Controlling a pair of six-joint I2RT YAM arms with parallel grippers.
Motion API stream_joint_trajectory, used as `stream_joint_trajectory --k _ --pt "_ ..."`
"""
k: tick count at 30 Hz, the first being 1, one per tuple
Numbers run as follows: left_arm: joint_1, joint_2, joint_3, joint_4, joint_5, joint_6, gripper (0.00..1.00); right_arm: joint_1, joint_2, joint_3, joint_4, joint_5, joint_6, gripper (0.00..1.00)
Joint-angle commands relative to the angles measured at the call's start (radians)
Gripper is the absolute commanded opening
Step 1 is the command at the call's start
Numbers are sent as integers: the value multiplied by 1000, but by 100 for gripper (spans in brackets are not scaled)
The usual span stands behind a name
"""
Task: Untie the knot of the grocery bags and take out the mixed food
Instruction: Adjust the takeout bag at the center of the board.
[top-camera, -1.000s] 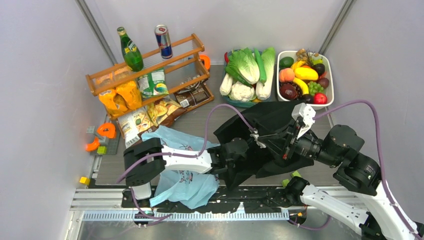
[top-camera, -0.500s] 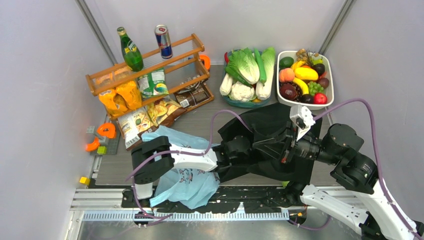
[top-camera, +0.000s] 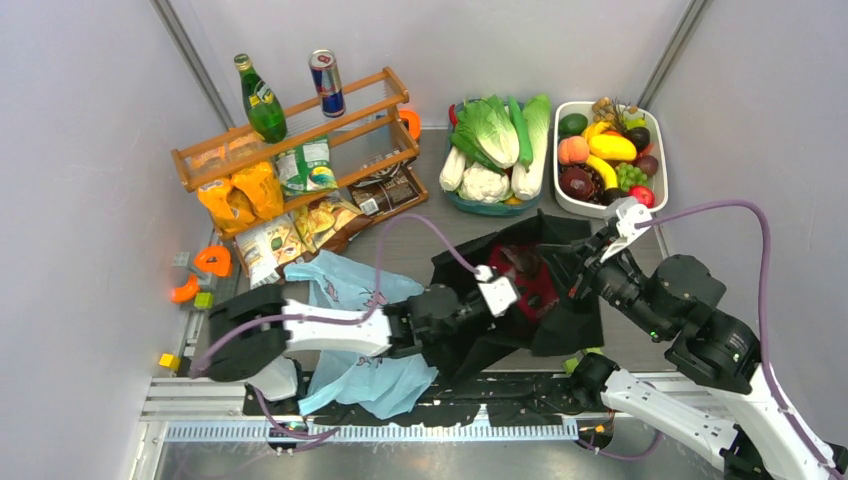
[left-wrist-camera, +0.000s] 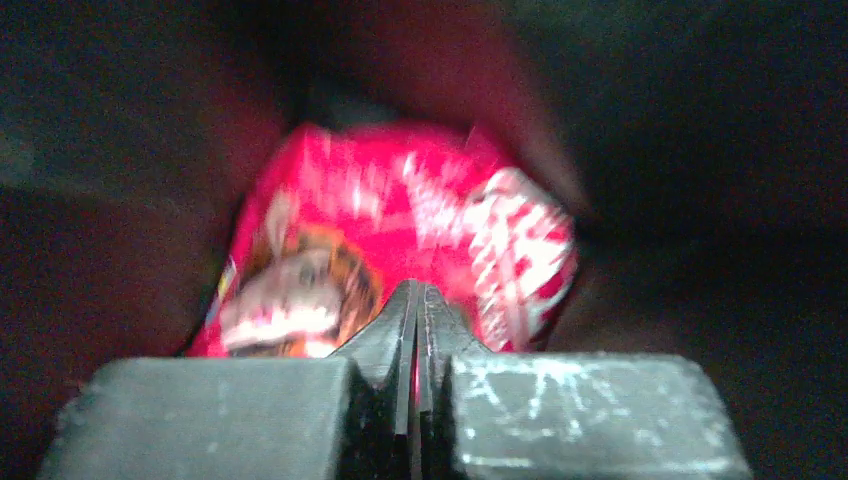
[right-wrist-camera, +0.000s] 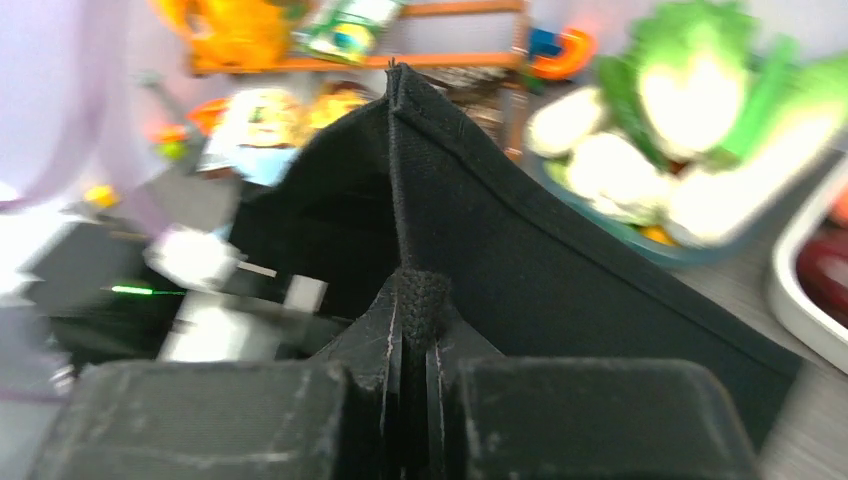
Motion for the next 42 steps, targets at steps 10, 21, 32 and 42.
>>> stream_joint_trajectory --k 10,21,32,42 --pt "-8 -517 -176 -11 47 -161 0 4 12 -153 39 519 -7 5" --pt "19 -525 -10 -324 -173 -165 59 3 -32 -154 125 350 -81 5" --pt "154 -642 228 -769 28 25 100 2 93 13 137 -44 -287 5" --pt "165 -641 266 -970 109 -48 100 3 230 60 167 -199 -351 5"
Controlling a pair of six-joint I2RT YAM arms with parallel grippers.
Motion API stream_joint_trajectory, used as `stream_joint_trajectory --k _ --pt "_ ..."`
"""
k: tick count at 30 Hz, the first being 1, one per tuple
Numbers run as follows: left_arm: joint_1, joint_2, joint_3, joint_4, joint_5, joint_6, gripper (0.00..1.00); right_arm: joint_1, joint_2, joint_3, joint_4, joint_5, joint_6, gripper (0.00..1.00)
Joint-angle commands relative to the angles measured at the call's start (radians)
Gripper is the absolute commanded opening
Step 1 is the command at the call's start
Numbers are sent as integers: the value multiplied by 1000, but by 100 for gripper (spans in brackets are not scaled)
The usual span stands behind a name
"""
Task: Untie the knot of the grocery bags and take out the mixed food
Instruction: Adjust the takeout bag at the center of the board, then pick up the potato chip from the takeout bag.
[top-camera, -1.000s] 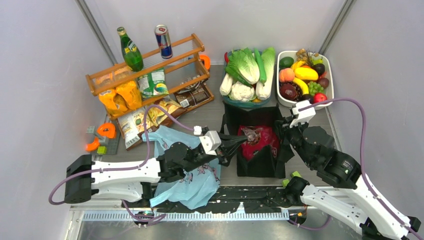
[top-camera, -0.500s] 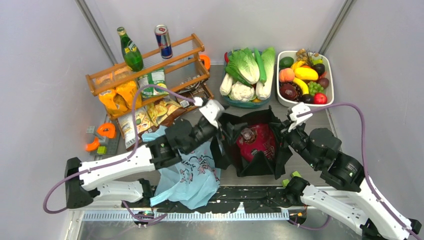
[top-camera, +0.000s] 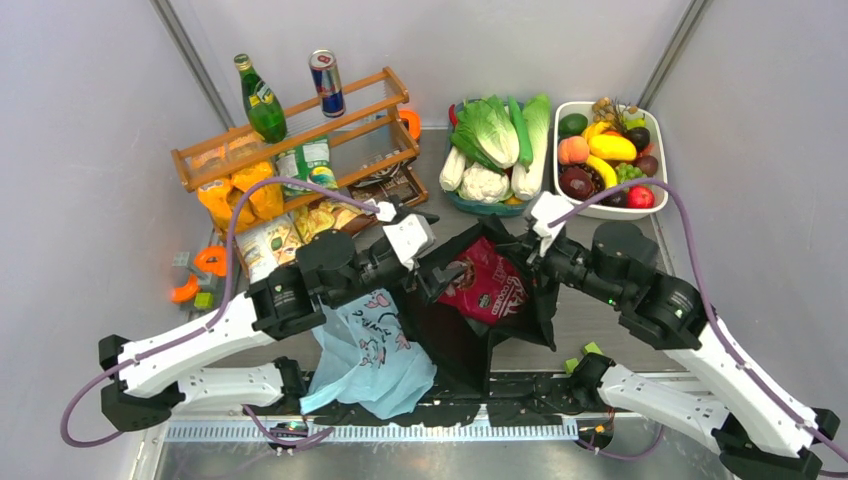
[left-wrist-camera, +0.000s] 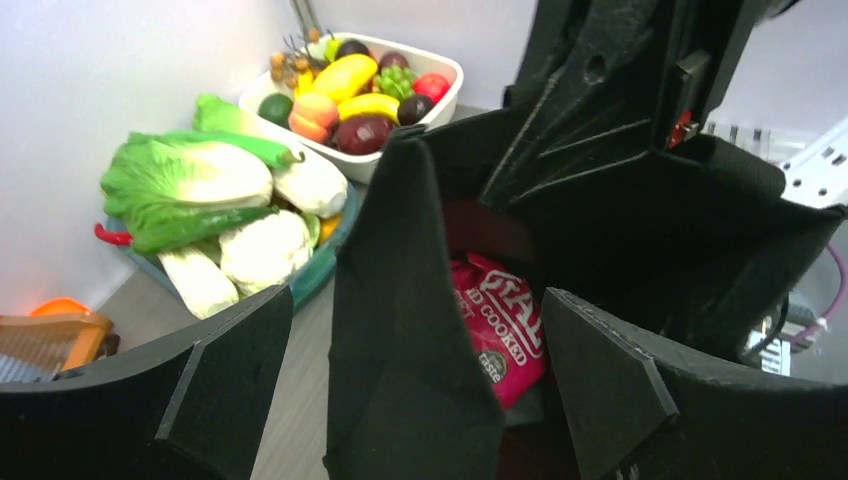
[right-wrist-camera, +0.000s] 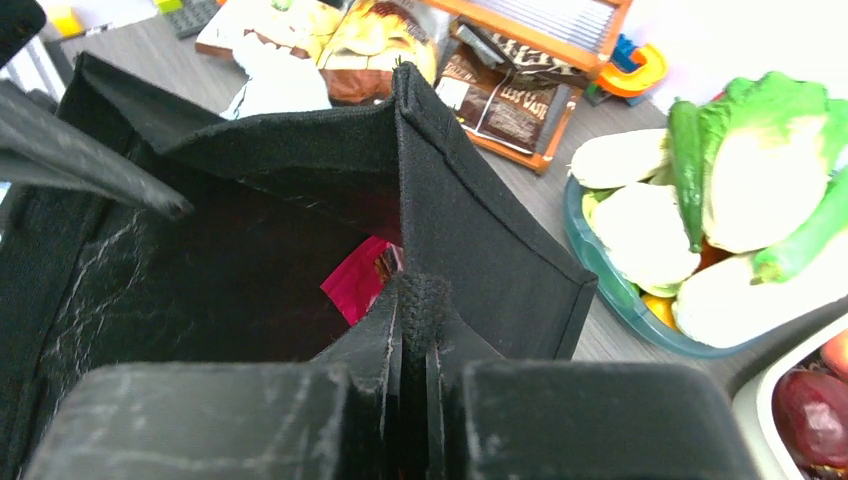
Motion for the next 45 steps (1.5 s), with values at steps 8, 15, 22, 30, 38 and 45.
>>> stream_joint_trajectory --k 8,15,22,30,38,45 --pt "27 131 143 -292 -210 -78 0 3 50 79 94 56 -2 18" --pt "162 168 272 -313 -55 -277 0 4 -8 190 4 100 181 92" --pt "226 231 368 -325 12 -346 0 9 20 235 90 -182 347 86" --pt "239 230 337 -282 32 -400 0 139 148 132 115 24 434 71" --pt "244 212 315 -271 41 -405 0 350 303 67 129 424 459 70" --pt "259 166 274 -245 41 -393 0 413 322 -136 221 706 424 69"
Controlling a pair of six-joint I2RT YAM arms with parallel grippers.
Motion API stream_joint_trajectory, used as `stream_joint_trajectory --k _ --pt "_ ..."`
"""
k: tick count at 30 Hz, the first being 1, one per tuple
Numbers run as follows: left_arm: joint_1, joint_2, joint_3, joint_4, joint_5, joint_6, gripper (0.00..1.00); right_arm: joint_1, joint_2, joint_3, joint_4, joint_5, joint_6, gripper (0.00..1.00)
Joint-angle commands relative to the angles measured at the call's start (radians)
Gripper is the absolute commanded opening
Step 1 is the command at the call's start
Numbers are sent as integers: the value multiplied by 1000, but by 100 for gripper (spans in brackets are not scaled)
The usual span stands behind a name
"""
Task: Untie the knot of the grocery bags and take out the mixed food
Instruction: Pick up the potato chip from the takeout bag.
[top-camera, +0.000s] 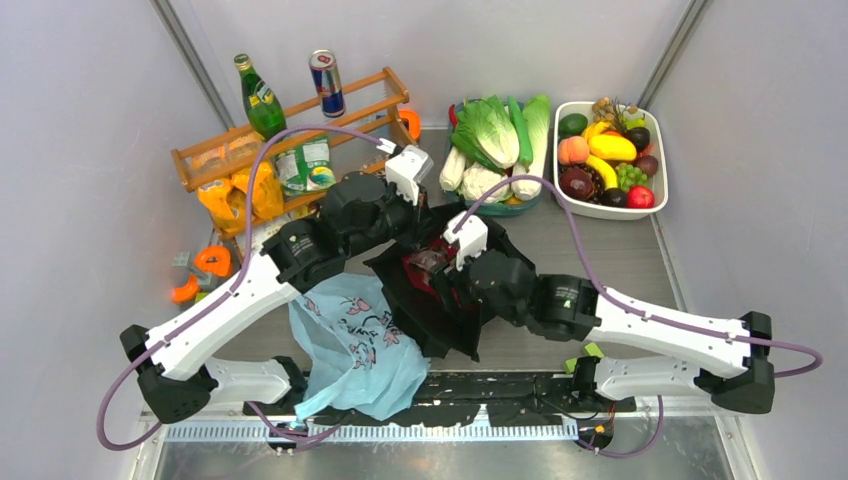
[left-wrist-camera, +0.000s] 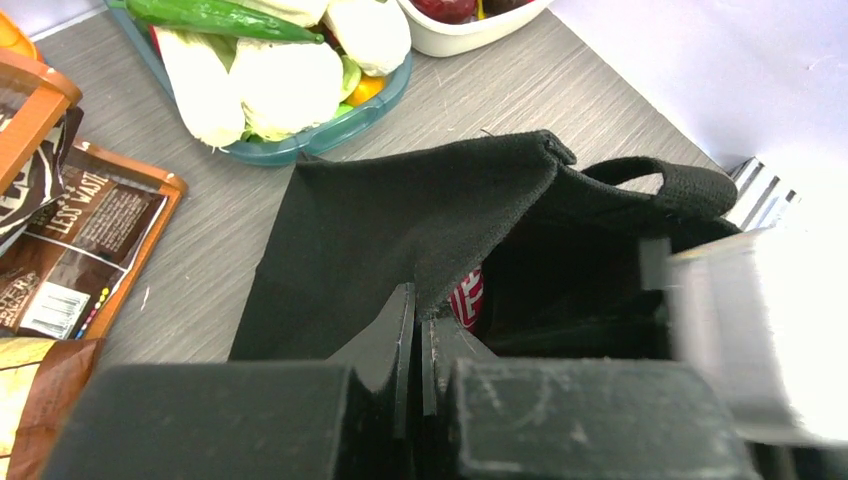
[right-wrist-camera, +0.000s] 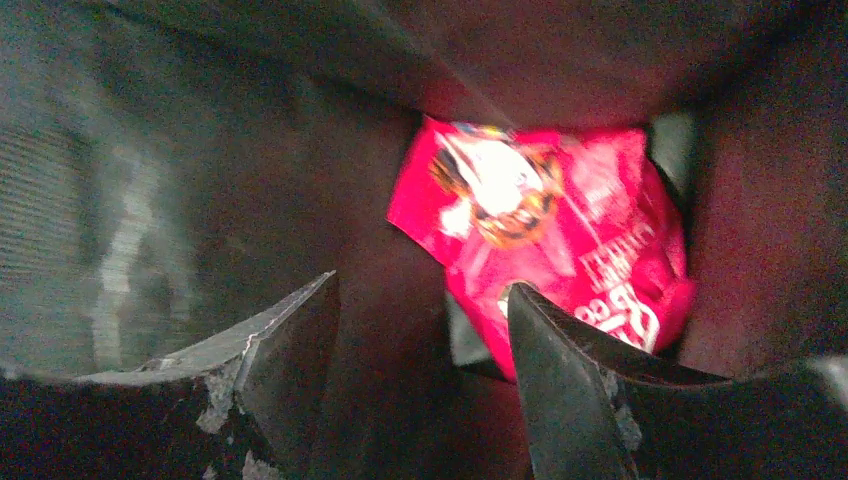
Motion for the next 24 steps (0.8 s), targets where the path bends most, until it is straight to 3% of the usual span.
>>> stream_joint_trajectory --k 1,9,14,20,24 --pt "19 -73 -10 129 17 -7 0 20 -40 -142 99 221 -9 69" --pt "37 -118 -79 214 124 19 0 46 -45 -239 -66 247 45 72" --pt "36 -100 -83 199 158 6 0 34 2 -335 191 317 78 98" --pt "37 -65 -96 205 184 -14 0 -44 140 -347 355 390 129 96" --pt "39 -38 -101 213 163 -13 0 -114 219 -387 502 336 105 96"
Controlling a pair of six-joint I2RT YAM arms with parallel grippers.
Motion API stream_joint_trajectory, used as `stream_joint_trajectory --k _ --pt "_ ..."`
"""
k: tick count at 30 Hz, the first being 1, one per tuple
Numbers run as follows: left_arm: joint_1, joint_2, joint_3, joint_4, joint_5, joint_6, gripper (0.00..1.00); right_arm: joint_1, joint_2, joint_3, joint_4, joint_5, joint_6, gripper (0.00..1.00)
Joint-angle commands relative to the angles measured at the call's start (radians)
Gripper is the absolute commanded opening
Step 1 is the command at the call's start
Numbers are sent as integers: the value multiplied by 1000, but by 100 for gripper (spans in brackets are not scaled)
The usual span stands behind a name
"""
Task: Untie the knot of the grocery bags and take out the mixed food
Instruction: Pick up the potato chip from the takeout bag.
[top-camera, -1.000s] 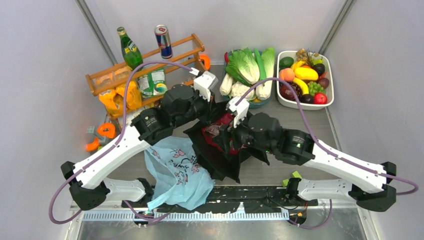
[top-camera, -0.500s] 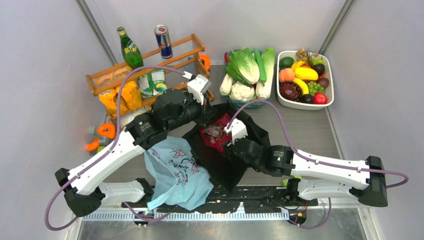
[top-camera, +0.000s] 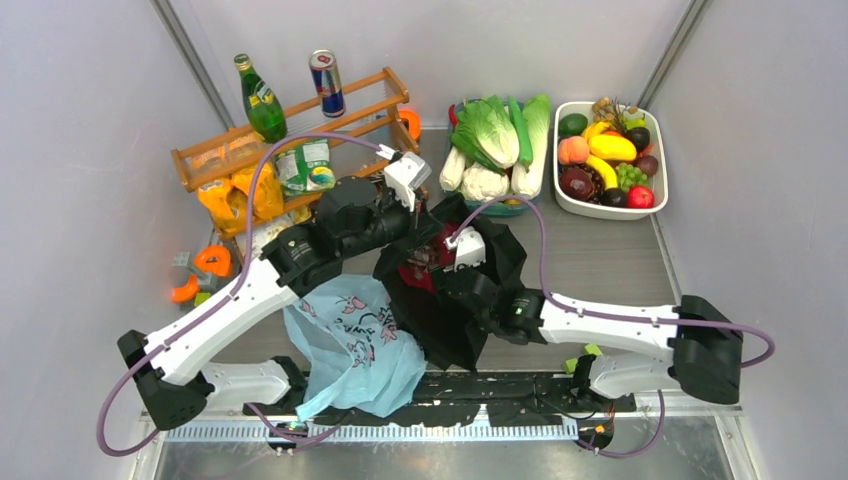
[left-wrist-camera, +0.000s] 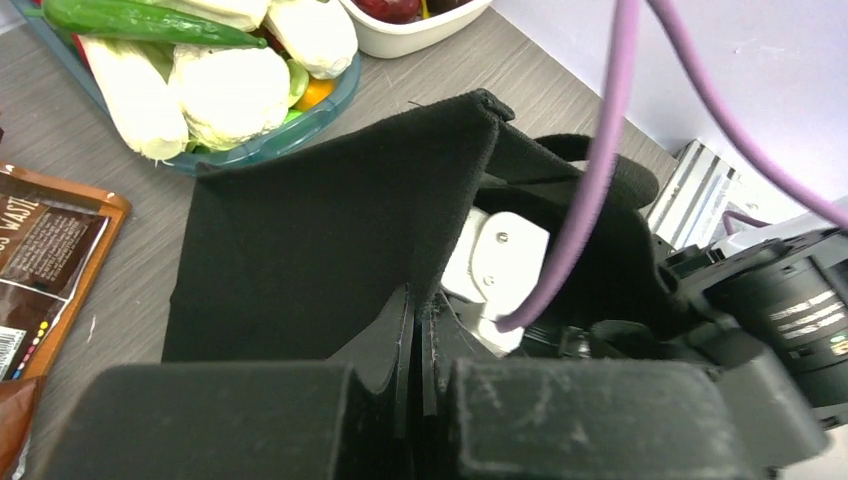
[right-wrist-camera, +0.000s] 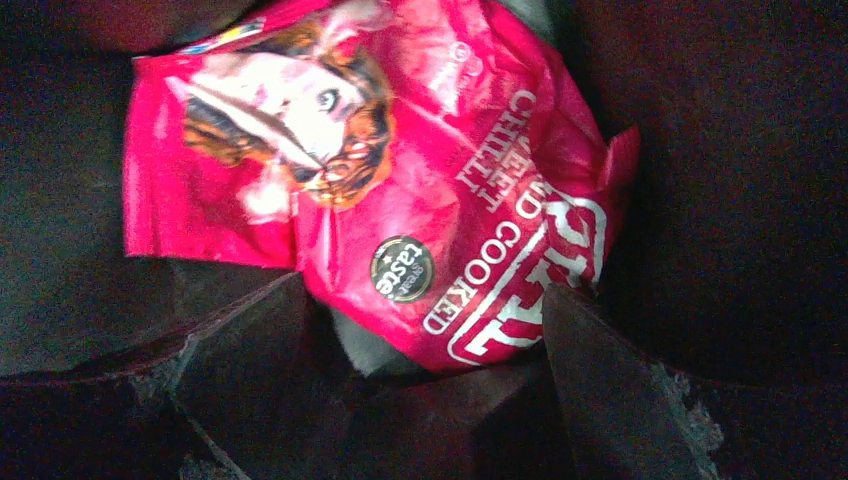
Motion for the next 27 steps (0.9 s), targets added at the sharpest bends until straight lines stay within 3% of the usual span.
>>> stream_joint_trajectory --k 1,11,22,27 --pt "10 21 -2 122 12 -19 0 -85 102 -55 222 -15 21 96" --pt "77 69 -94 222 27 -97 0 -235 318 -9 321 -229 32 95" --pt "117 86 -98 257 36 -107 0 -287 568 173 1 -331 93 95" --pt "122 59 -119 262 37 -111 0 -337 652 205 -31 -395 103 95"
